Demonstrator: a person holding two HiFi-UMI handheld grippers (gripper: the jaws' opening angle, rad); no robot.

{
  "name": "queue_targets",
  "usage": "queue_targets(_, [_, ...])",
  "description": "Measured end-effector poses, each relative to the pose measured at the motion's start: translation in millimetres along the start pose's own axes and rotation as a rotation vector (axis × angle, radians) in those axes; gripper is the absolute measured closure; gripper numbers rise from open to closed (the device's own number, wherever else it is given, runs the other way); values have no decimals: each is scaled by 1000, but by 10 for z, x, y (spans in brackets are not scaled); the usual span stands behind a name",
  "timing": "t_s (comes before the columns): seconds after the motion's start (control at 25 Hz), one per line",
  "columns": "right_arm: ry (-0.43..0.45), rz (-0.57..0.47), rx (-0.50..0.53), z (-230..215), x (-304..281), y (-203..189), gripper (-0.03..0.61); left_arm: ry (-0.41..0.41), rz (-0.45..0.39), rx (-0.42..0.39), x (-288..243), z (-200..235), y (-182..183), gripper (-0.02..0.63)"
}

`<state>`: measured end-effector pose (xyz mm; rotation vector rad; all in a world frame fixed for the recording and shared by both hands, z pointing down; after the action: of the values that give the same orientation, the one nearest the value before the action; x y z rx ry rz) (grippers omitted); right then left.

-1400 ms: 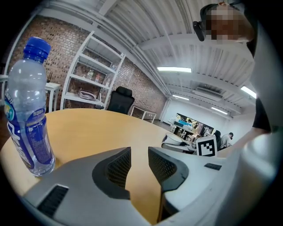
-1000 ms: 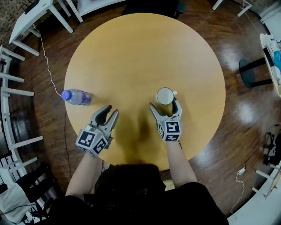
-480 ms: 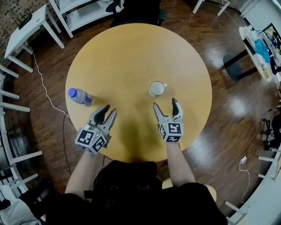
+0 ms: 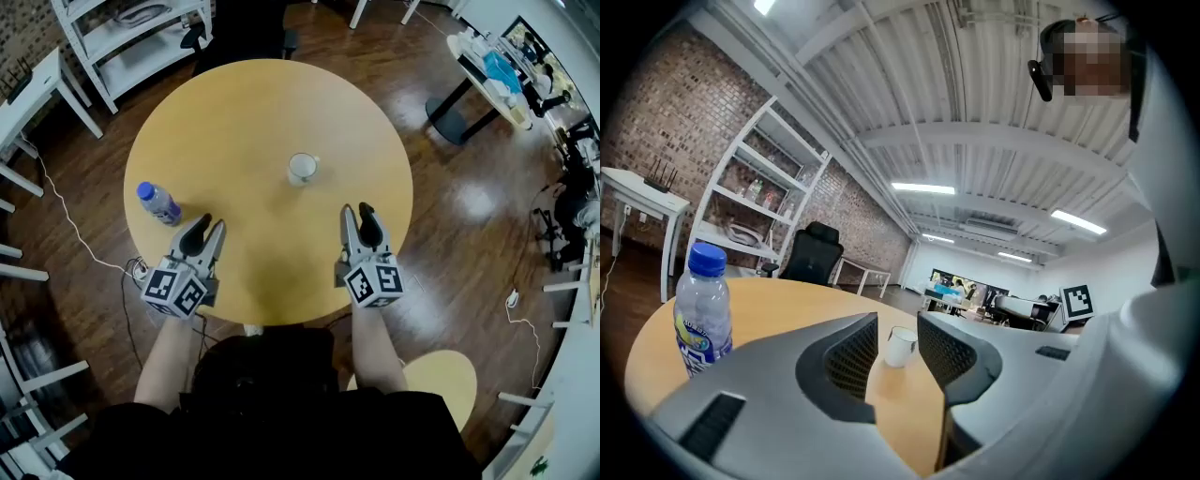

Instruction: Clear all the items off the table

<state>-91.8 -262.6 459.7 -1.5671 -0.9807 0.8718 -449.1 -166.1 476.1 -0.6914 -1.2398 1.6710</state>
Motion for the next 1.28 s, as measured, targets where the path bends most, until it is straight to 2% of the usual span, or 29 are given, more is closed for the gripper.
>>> queue_targets(0.08, [3,-29,45,74,134,110,453,-12,-5,-3,28,-49,7,480])
queue_targets(0.24, [-38,-64,82,127,399,196,574,-20,2,-12,96,-106,40,537])
queue_targets(0.28, [-50,-69,78,127,448,199,574,-24,1,-17,109,-109,62,577])
queue_targets(0.4, [-77,-74,78,109,558,195,575,-37,-14,-27,111,-117,124,611])
queue_targets(0.84, [-88,-81,125,4,691,336,577,-78,-53,-74,-56,-303,243,611])
queue_targets(1.28, [-74,-77,146,117,748,310,577,-73,-44,-82,35,-275,237,611])
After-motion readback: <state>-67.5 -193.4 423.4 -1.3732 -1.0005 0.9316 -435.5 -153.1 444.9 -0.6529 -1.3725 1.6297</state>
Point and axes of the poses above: the fingertips, and each gripper's own axes: x backward along the fingers, z to its left, y out of its top, the point moved 10 cm from there along x, backward along the fingers, and after that the axes turned 9 degrees about -y, right-handed, at the moved point
